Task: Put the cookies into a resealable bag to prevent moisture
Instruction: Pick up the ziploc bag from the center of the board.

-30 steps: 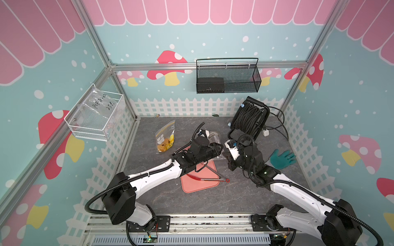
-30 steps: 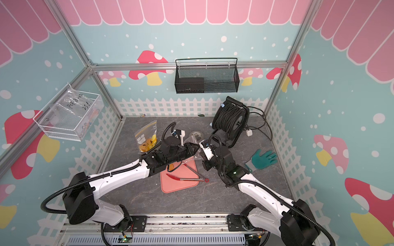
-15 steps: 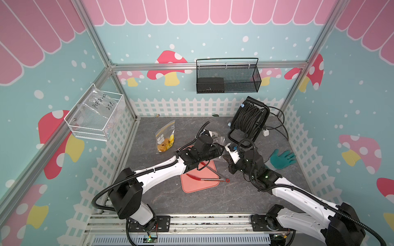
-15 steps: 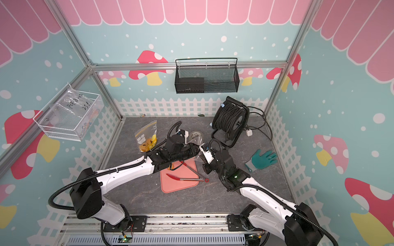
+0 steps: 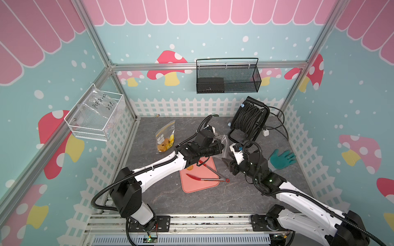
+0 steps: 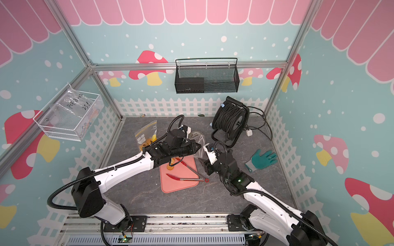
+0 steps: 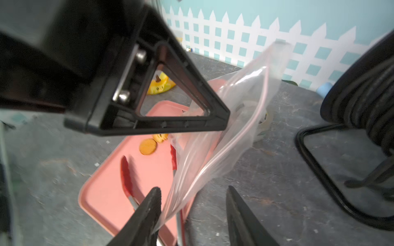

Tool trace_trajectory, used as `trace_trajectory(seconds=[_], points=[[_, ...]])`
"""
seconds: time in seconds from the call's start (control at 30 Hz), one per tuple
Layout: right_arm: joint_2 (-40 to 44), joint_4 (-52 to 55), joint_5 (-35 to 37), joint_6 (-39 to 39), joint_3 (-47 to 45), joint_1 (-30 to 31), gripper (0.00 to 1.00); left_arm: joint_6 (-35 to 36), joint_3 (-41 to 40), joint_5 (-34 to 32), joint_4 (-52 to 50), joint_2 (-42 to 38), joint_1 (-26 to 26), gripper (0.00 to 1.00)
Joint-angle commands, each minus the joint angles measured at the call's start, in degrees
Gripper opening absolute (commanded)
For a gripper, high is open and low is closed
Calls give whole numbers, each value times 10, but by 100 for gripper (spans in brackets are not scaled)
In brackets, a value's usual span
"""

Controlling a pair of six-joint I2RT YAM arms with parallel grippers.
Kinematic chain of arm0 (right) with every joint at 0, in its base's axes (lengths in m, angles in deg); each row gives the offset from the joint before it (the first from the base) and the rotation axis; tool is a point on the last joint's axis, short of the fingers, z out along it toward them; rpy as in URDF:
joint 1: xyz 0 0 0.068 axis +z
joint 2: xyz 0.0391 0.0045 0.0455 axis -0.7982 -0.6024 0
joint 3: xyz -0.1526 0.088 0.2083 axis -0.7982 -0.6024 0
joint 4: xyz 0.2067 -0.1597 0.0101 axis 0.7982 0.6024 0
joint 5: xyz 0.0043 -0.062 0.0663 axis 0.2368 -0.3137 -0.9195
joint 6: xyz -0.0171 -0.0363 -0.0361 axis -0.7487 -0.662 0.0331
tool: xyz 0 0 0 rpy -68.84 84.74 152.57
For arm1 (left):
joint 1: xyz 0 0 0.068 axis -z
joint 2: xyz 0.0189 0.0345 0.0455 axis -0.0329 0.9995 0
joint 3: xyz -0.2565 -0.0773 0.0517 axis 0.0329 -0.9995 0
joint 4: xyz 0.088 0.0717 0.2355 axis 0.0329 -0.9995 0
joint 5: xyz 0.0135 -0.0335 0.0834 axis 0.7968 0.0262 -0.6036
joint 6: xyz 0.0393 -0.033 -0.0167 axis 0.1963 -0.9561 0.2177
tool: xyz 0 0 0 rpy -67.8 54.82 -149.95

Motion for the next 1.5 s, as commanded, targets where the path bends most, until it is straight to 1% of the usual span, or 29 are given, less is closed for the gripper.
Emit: trace_trajectory(seconds=[0.0, 0.13, 0.17, 0.23, 0.33, 0.4, 0.47, 0.53, 0.7, 0.77, 0.87, 0.93, 1.0, 1.03, 1.1, 1.13, 1.17, 1.23, 1.33, 1.37, 1.43, 1.47], points=[[21, -48, -31, 97, -20, -21, 54, 50, 18, 29, -54, -12, -4, 0], [-4, -111, -69, 145, -31, -49, 54, 64, 27, 61, -81, -11, -4, 0], [-12, -116, -70, 150, -28, -54, 54, 66, 26, 64, -83, -15, -4, 0], [-36, -94, -66, 155, -13, -67, 52, 68, 25, 71, -82, -25, -4, 0], [-54, -109, -84, 166, -13, -79, 48, 73, 20, 68, -88, -40, -4, 0], [-72, -105, -101, 164, -3, -80, 41, 72, 20, 76, -88, -45, -4, 0], [-84, -111, -121, 166, -1, -80, 28, 68, 18, 77, -89, -48, -4, 0], [-84, -113, -130, 168, -2, -80, 19, 63, 19, 73, -101, -52, -6, 0], [-69, -109, -135, 169, -2, -80, 3, 66, 24, 72, -142, -56, -11, 0], [-55, -91, -119, 162, -5, -80, 0, 66, 25, 67, -162, -63, -17, 0], [-35, -67, -104, 156, -6, -80, 0, 71, 25, 61, -194, -75, -30, 0], [-30, -64, -112, 157, -6, -80, 0, 73, 23, 66, -202, -81, -37, 0], [-33, -78, -146, 163, -6, -80, 0, 75, 22, 74, -199, -82, -38, 0], [-38, -91, -167, 167, -7, -81, 5, 77, 24, 79, -198, -81, -38, 0], [-39, -115, -190, 193, -9, -80, 29, 79, 25, 80, -200, -77, -38, 0], [-36, -127, -193, 207, -11, -80, 38, 80, 24, 78, -202, -76, -38, 0], [-32, -141, -196, 223, -9, -80, 44, 81, 23, 77, -202, -75, -37, 0], [-29, -161, -206, 247, -5, -80, 49, 81, 23, 77, -202, -71, -37, 0], [-49, -182, -239, 273, -7, -78, 52, 77, 28, 86, -195, -65, -37, 0], [-63, -167, -245, 267, -2, -77, 55, 74, 30, 91, -190, -64, -37, 0], [-90, -109, -236, 242, 13, -77, 55, 67, 31, 99, -181, -65, -37, 0], [-99, -106, -231, 236, 16, -77, 55, 64, 31, 101, -178, -65, -37, 0]])
